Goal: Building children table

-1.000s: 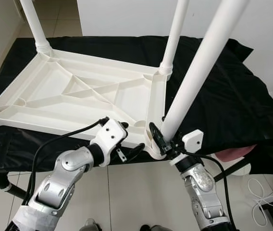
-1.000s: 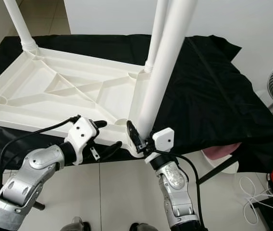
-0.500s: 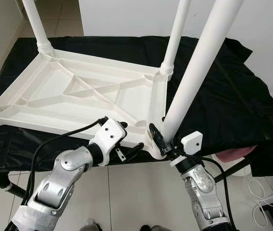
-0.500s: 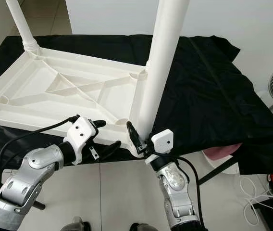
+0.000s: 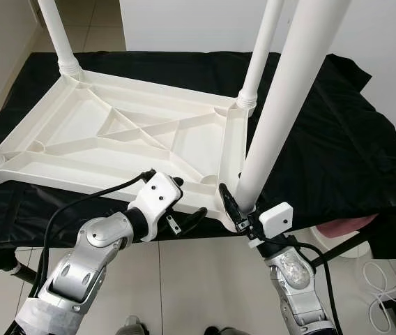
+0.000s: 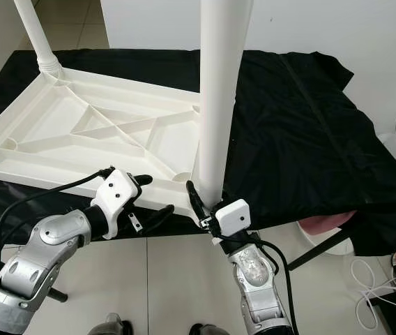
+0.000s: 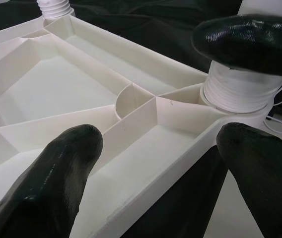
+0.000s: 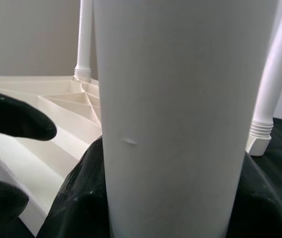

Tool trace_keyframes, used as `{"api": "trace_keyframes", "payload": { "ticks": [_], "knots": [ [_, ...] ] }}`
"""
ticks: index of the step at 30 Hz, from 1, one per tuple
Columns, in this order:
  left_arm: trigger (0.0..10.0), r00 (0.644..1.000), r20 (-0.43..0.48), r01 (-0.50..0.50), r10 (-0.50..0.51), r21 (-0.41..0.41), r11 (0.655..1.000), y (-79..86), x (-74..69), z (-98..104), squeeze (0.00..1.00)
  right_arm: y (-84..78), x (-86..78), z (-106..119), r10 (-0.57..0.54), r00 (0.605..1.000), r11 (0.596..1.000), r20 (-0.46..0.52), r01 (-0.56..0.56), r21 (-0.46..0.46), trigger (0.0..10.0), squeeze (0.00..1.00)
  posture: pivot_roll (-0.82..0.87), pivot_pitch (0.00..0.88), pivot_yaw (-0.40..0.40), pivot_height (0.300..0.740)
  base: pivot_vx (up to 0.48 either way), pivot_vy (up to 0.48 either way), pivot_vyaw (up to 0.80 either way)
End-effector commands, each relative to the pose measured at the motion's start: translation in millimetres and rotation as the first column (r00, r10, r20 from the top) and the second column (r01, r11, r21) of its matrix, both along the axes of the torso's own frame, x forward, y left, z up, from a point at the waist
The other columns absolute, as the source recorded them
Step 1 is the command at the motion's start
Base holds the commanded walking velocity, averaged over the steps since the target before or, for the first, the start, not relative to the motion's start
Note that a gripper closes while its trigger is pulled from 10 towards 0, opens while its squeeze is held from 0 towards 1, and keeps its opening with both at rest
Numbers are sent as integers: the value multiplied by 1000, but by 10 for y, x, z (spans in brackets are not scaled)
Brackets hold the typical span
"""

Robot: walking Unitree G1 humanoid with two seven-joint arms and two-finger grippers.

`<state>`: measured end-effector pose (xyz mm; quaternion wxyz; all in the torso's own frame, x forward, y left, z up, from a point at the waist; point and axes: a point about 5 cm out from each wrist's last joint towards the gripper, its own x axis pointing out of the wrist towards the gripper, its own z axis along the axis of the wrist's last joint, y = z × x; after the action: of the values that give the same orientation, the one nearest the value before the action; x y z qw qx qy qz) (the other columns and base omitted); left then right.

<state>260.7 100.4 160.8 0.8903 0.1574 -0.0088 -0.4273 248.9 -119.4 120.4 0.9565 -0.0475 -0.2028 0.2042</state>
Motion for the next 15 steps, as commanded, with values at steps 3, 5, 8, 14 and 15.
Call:
{"api": "trace_keyframes", "payload": {
  "ticks": [3, 5, 8, 14, 15],
  "knots": [
    [10000, 1000, 6, 15, -15, 2, 1000, 6, -25, 35, 0, -200, -67, -441, -77, 962, 994, -263, 95, 60, 10000, 0, 78, 129, -2, 740, 0, 0, 0],
    [10000, 1000, 6, 17, -17, 3, 1000, 8, -24, 35, 0, -200, -60, -449, -72, 958, 992, -276, 97, 76, 10000, 0, 77, 129, -1, 740, 0, 0, 0],
    [10000, 1000, 6, 19, -19, 5, 1000, 7, -18, 39, 0, -216, -51, -492, -89, 953, 992, -290, 112, 65, 10000, 0, 77, 130, 2, 740, 0, 0, 0],
    [10000, 1000, 7, 21, -21, 9, 1000, 10, -22, 40, 0, -200, -62, -502, -66, 952, 991, -299, 98, 93, 10000, 0, 78, 128, 2, 740, 0, 0, 0],
    [10000, 1000, 7, 20, -21, 10, 1000, 12, -21, 38, 0, -196, -49, -511, -73, 949, 992, -308, 99, 72, 10000, 0, 79, 128, 2, 740, 0, 0, 0]
  ]
}}
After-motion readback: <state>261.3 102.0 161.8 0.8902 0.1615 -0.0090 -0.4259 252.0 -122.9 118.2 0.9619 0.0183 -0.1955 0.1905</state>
